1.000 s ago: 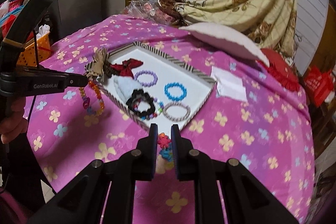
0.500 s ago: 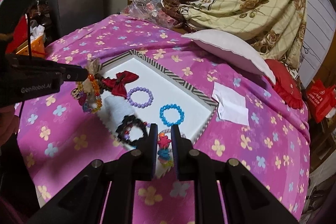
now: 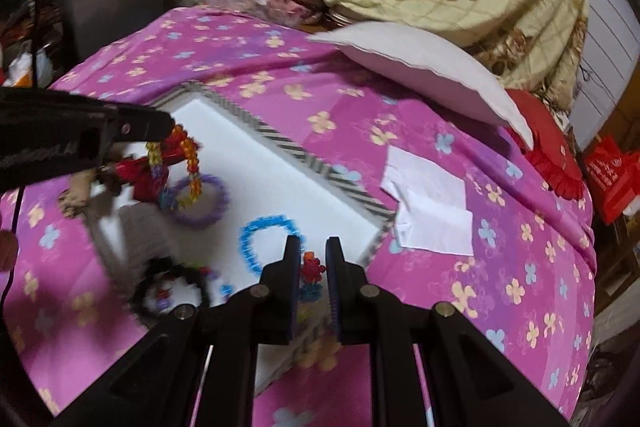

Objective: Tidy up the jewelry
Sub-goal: 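Carry both bracelets into the tray and open both tools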

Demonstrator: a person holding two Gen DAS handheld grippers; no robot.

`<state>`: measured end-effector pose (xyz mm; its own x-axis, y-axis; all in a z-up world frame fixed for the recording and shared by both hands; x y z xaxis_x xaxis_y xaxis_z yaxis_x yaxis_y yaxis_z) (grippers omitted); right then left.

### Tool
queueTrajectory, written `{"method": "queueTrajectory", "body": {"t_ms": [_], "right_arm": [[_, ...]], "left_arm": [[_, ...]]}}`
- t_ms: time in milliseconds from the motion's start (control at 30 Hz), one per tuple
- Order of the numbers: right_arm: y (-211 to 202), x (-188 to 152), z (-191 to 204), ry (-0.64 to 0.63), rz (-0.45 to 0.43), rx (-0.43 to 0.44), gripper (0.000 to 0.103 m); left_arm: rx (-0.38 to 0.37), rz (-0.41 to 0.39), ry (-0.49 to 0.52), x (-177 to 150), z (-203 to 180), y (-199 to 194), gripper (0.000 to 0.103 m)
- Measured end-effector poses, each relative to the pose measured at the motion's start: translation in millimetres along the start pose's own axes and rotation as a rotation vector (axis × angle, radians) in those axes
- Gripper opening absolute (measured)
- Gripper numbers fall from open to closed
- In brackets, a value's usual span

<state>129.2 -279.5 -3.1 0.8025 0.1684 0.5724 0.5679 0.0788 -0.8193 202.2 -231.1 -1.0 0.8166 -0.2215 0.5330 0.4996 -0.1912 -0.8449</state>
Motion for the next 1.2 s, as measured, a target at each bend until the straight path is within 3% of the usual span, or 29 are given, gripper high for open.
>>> {"method": "queueTrajectory", "body": {"t_ms": [233, 400, 633, 667, 733, 800, 933, 1033, 1200], "right_arm": [[34, 16, -38, 0.054, 0.001, -0.041, 0.013], [64, 20, -42, 0.088, 0.013, -0.003, 0.013], [83, 24, -34, 0.126, -0.013, 0.058, 0.013], [82, 24, -34, 0.133, -0.017, 0.062, 0.015], [76, 22, -39, 0.158, -0.03, 0.06, 0.03], [69, 18, -45, 0.188, -0.033, 0.059, 0.033], [49, 4, -47, 0.209, -0.051, 0.063, 0.039], [31, -9, -41, 0.224, -0.073, 0.074, 0.049], [9, -31, -18, 0.241, -0.098, 0.102, 0.053]], "left_arm": [[0.028, 0.034, -0.031, 18, 5, 48, 0.03], [0.091, 0.076, -0.066, 11, 33, 80, 0.03], [0.111, 0.122, -0.115, -3, 58, 99, 0.03], [0.107, 0.124, -0.12, -5, 59, 99, 0.03], [0.099, 0.119, -0.125, -6, 60, 96, 0.03], [0.089, 0.118, -0.128, -8, 60, 93, 0.031], [0.063, 0.119, -0.136, -15, 60, 85, 0.047], [0.07, 0.102, -0.119, -21, 61, 73, 0.047], [0.082, 0.049, -0.106, -38, 64, 45, 0.047]]}}
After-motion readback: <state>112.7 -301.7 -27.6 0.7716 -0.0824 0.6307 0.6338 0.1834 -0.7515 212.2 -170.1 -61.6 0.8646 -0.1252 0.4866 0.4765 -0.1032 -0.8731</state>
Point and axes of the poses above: each gripper's, at about its wrist camera, not at the fingertips, and y roughly the way its jaws point, z to its left, x to its top, the point moved 9 cm from there along y, roughly the way its jaws point, and after that the axes turned 8 degrees about x, right-handed, at the moved point
